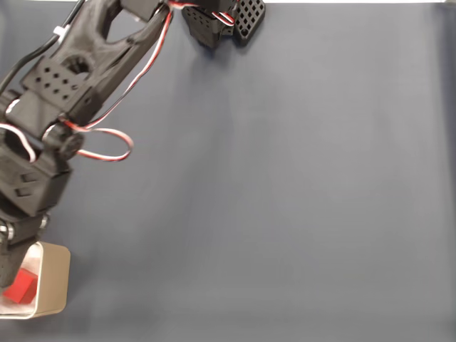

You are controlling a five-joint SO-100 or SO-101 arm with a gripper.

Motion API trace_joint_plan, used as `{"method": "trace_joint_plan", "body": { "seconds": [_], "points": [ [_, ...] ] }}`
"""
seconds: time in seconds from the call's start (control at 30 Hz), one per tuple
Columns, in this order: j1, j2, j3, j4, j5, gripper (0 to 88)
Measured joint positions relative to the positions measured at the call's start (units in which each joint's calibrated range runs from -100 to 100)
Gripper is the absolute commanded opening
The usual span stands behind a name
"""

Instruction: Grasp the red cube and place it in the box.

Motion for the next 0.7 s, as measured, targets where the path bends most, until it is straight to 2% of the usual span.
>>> {"method": "trace_joint_plan", "body": {
  "seconds": [0.4,0.7],
  "points": [
    [-15.80,-25.45,26.40,-0.88,-1.56,0.0],
    [-26.26,-46.98,54.07,-7.32,-1.17,0.0]
  ]
}}
